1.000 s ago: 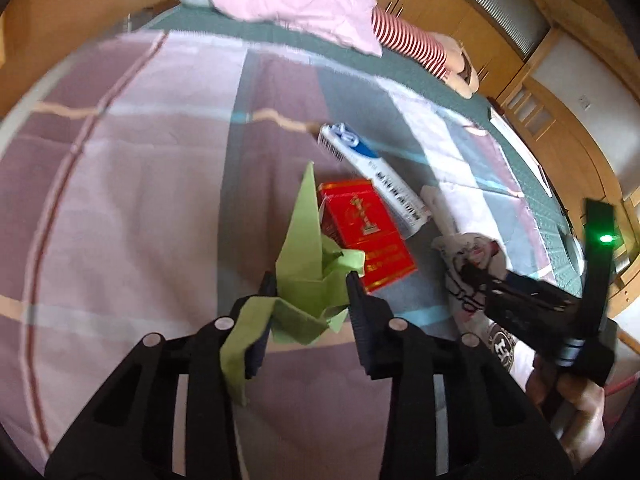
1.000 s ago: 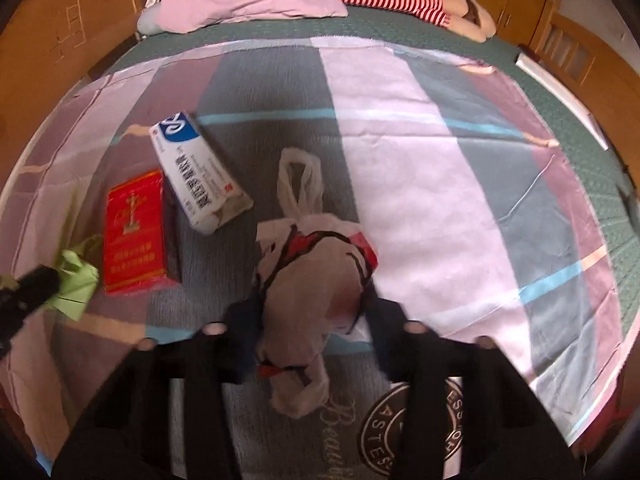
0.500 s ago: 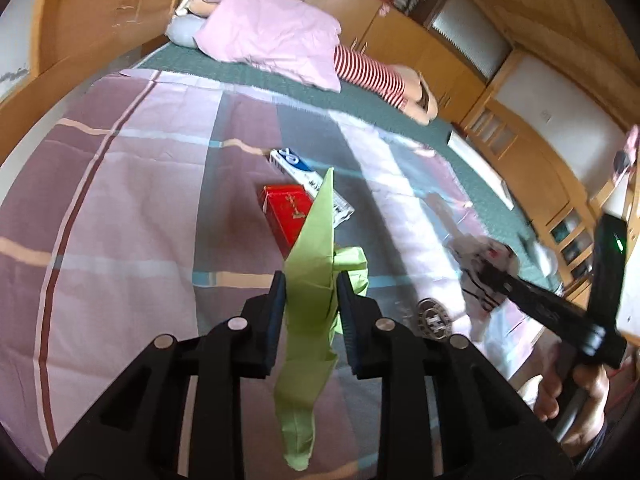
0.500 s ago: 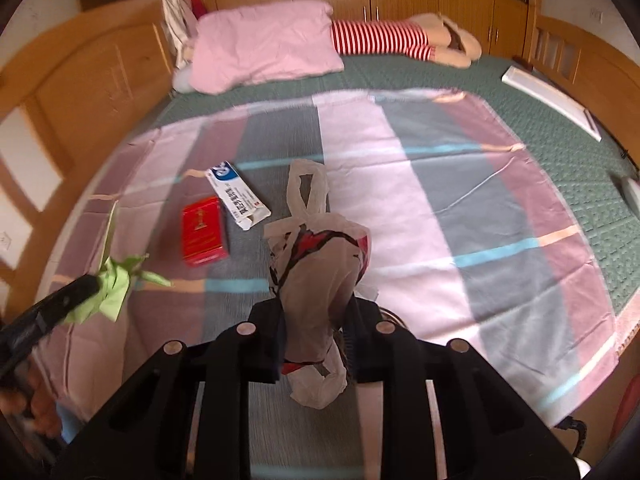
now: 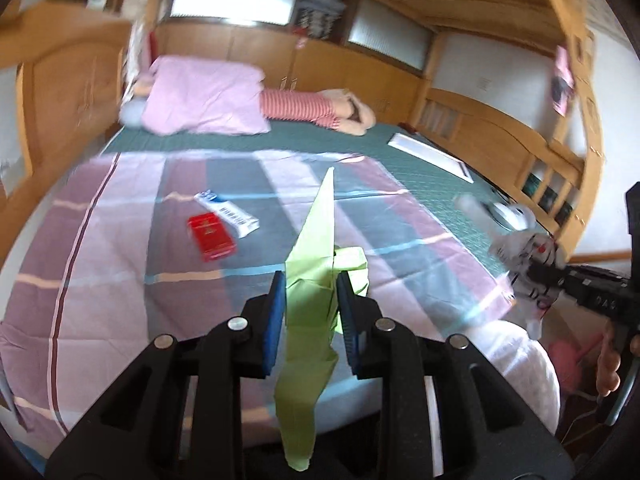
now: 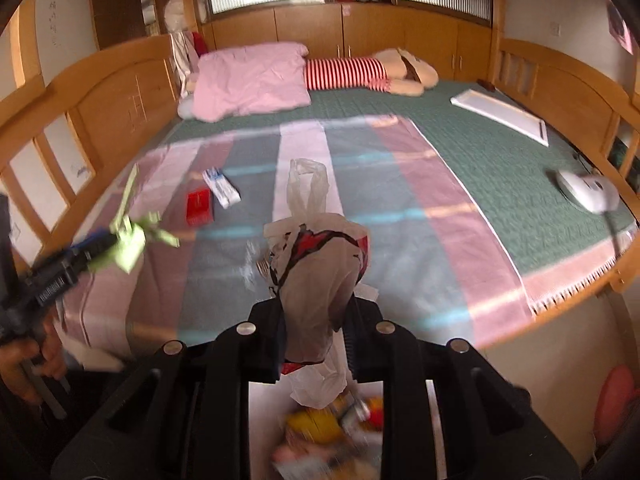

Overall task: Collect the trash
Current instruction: 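Carry both items over the wastebasket and open both tools to drop them, then grasp the red cigarette box with the left tool while the right tool grasps the white ointment box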

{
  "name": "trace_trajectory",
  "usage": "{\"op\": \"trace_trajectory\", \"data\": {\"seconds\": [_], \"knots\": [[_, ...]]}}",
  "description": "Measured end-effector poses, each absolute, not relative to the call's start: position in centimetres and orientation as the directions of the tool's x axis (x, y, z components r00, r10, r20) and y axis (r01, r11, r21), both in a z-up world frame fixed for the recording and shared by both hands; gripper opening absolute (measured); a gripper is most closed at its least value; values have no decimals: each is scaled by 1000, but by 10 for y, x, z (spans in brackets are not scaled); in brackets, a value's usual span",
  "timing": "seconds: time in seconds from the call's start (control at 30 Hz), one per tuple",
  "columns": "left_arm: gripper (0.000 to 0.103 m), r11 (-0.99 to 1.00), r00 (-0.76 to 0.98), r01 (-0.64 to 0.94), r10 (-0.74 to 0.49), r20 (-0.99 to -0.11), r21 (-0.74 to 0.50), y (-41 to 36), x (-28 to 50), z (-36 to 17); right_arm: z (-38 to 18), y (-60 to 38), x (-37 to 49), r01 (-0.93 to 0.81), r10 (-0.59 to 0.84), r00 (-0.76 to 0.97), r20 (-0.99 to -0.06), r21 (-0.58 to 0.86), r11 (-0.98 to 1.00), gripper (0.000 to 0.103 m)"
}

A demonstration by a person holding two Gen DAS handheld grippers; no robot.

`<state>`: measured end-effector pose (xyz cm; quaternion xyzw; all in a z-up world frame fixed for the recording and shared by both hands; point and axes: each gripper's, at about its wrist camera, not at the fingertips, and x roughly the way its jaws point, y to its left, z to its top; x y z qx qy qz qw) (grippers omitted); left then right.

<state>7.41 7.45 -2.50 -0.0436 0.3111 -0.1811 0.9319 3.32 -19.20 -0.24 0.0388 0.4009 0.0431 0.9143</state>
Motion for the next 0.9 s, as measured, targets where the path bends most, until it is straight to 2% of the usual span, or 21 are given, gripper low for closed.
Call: {"op": "trace_trajectory", "data": {"seconds": [0.13, 0.2, 0.27, 0.37, 0.57, 0.67, 0.77, 0.8, 0.83, 0.9], "knots": [[27, 908, 718, 379, -410, -563, -178, 40, 44, -18, -29, -207, 3, -47, 71, 588, -806, 54, 997, 25], [27, 894, 699, 411, -434, -569, -178, 24, 32, -17, -43, -209, -9, -55, 70, 548, -834, 48, 997, 32], [27, 885, 688, 433, -449, -570, -175, 14, 25, -17, -50, -210, -19, -68, 61, 533, -844, 29, 997, 51], [27, 865, 663, 468, -478, -577, -180, -3, 18, -19, -41, -217, -31, -45, 23, 578, -816, -4, 999, 64], [27, 801, 557, 549, -564, -609, -239, -35, 10, -35, -5, -260, -41, 101, -7, 690, -724, 86, 991, 68], [30, 751, 490, 600, -618, -614, -277, -48, 8, -44, 4, -277, -42, 154, -7, 713, -701, 147, 977, 68], [52, 700, 413, 638, -662, -625, -320, -62, 4, -55, 4, -289, -42, 184, 0, 716, -698, 189, 965, 69], [71, 692, 403, 644, -670, -624, -326, -63, 4, -57, 3, -290, -42, 189, 3, 715, -700, 198, 962, 69], [83, 691, 404, 645, -671, -622, -326, -63, 3, -57, 2, -292, -40, 194, 5, 713, -701, 204, 959, 69], [86, 695, 411, 640, -670, -618, -328, -60, 7, -56, 0, -292, -39, 200, 4, 709, -705, 206, 958, 69]]}}
